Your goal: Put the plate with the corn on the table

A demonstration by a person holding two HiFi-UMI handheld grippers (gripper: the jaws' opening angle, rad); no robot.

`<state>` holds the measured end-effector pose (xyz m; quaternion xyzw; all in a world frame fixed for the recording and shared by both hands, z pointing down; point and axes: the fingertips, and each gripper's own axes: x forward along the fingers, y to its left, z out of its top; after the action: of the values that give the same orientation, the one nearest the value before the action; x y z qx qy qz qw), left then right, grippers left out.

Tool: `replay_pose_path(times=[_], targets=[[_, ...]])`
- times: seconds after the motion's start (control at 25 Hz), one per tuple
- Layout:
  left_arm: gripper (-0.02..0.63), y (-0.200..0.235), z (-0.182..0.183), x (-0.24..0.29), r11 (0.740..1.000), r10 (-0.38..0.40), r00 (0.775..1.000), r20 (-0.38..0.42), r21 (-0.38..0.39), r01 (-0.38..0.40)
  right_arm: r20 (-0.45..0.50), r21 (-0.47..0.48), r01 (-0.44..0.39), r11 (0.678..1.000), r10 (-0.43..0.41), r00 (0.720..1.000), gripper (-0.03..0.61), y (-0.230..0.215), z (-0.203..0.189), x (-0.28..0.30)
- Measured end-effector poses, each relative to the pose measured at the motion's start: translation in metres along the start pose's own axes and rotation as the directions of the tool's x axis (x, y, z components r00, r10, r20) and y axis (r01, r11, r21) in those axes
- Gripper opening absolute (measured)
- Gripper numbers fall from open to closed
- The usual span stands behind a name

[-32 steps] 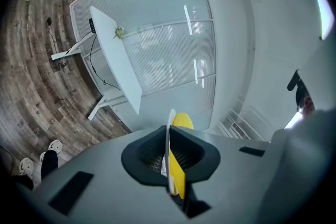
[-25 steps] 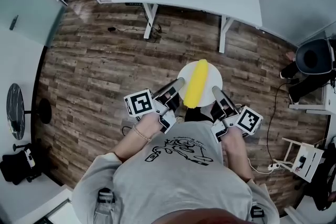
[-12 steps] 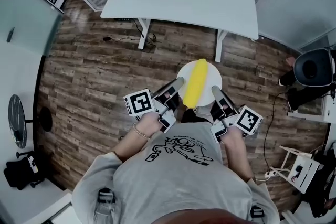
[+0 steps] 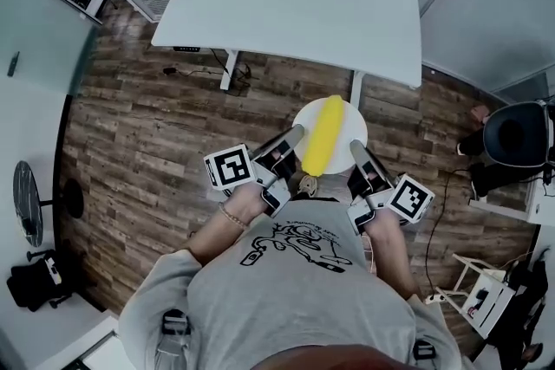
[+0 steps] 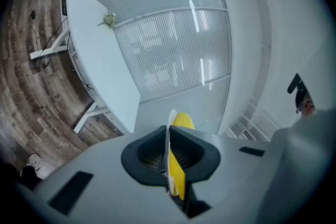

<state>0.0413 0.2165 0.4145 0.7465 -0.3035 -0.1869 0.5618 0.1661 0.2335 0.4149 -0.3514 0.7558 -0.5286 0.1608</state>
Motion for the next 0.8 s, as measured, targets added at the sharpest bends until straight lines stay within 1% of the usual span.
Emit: replay_pose_path(times=[0.2,0.52,0.68,0.8], targets=[[0.031,0.006,0.014,0.033,1.0,0.013,1.0,0.016,-0.024,-0.012,-0.014,0.0,-0.007,1.0,0.007,1.0,0.017,-0.013,0.032,0.016],[0.031,0.015,0.042,0.065,1.0,0.007,1.0,0.019,-0.009,-0.006,-0.013,0.008,-0.001,1.0,0.001,1.0,0.017,-0.027,0.063,0.043],[0.031,0.022,0.063,0.083,1.0,-0.01,1.0,0.011,-0.011,0.01,-0.005,0.009,0.005,1.0,-0.005,1.0,0.017,-0.034,0.079,0.064],[0.031,0.031,0.084,0.096,0.999,-0.007,1.0,0.01,-0.033,0.007,-0.001,0.004,0.008,1.0,-0.008,1.0,0.017,-0.038,0.093,0.086]])
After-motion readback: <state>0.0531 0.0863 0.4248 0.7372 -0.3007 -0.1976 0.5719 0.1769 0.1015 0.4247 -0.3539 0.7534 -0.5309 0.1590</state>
